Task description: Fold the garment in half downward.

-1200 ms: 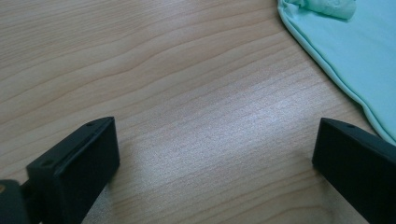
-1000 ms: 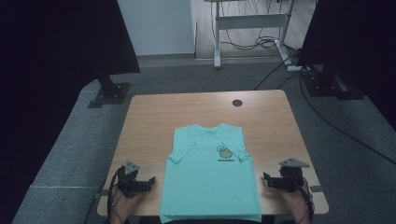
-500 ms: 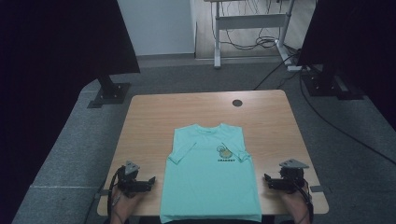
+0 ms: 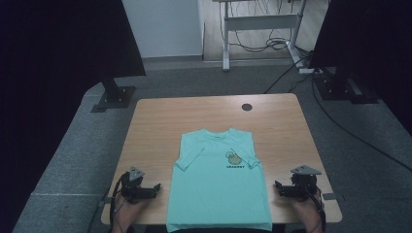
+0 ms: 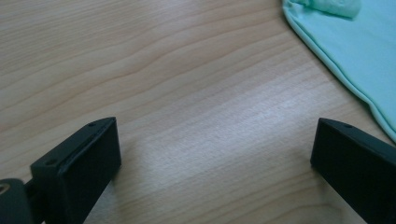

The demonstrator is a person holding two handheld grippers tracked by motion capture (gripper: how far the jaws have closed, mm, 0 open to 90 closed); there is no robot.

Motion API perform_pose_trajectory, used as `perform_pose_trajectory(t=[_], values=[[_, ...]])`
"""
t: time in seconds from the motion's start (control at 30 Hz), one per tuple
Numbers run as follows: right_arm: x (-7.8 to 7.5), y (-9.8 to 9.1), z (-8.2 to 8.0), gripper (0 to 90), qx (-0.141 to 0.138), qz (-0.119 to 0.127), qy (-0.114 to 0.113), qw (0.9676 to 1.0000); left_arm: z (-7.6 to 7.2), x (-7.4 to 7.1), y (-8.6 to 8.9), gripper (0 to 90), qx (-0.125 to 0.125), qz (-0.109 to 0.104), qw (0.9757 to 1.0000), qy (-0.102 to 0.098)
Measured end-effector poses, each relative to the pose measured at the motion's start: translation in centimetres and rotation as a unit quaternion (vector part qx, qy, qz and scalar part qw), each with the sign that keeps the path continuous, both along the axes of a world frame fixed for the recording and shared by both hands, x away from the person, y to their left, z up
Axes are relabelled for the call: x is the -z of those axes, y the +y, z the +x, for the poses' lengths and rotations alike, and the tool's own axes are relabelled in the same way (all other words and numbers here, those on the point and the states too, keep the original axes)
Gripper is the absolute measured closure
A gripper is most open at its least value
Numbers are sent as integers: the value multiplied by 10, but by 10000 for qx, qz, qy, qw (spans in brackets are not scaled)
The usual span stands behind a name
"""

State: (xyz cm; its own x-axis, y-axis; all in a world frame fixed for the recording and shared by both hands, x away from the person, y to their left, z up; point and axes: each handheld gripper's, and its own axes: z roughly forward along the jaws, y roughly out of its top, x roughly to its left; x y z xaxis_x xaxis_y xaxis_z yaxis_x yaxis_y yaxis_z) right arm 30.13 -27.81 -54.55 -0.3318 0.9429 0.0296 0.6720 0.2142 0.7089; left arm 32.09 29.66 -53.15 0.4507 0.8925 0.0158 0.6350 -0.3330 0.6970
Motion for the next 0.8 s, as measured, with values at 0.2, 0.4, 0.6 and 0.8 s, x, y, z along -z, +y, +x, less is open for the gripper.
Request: perform_pose_trajectory(t=[0.2, 0.4, 0.6, 0.8], values=[[0, 0, 0, 24, 5, -3, 2, 10000, 5, -6, 1, 22, 52, -225, 9997, -64], [0, 0, 0, 24, 4, -3, 1, 10000, 13, -10, -2, 23, 130, -259, 9995, -85], [0, 0, 0, 24, 3, -4, 2, 10000, 24, -16, -8, 26, 242, -292, 9991, -183], [0, 0, 0, 24, 3, -4, 2, 10000, 34, -22, -14, 36, 364, -350, 9985, -207]])
